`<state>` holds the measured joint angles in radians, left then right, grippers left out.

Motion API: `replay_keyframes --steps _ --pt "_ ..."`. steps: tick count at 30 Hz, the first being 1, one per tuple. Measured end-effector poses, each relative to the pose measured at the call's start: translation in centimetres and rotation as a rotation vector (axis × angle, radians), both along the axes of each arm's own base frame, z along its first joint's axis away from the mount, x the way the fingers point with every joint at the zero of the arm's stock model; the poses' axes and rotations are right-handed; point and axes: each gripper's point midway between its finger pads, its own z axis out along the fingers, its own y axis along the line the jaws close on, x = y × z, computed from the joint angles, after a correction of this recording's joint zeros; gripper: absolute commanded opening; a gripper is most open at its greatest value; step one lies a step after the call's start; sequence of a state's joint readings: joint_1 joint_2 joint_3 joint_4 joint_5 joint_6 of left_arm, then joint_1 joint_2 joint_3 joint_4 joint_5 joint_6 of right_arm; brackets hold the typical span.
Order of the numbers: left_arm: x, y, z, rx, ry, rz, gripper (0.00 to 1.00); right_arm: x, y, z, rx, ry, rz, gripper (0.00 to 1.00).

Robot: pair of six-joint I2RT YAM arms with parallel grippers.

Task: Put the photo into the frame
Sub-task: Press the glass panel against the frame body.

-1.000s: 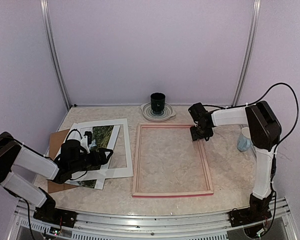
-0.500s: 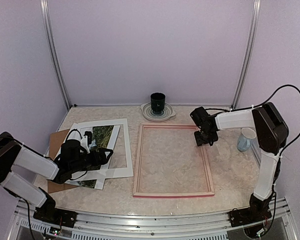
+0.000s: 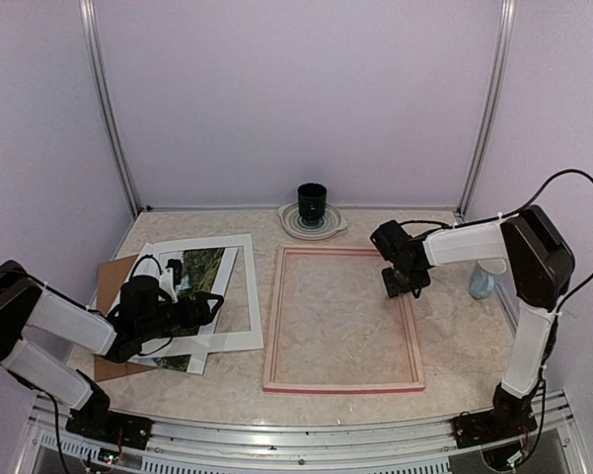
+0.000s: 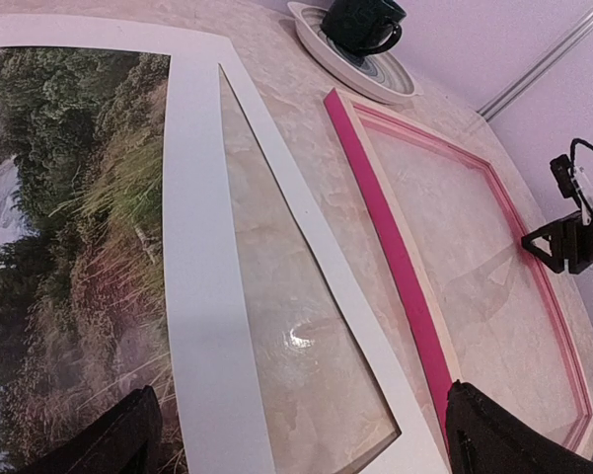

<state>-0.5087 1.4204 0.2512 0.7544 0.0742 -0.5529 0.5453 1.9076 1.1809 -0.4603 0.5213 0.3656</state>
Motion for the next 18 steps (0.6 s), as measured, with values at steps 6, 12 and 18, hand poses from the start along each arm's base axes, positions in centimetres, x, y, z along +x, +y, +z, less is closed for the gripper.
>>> replay_keyframes --steps 6,12,18 --pt "0.0 0.0 0.0 0.0 0.0 -0.001 0.99 -3.4 1.8 -0.6 -0.025 0.05 0.051 0.6" --pt "0.0 0.0 0.0 -0.001 0.0 -0.001 0.99 -6.0 1.1 0.0 -0.029 0.076 0.046 0.6" --pt "0.0 0.0 0.0 -0.001 0.0 -0.001 0.99 -8.2 0.0 1.6 -0.014 0.086 0.034 0.6"
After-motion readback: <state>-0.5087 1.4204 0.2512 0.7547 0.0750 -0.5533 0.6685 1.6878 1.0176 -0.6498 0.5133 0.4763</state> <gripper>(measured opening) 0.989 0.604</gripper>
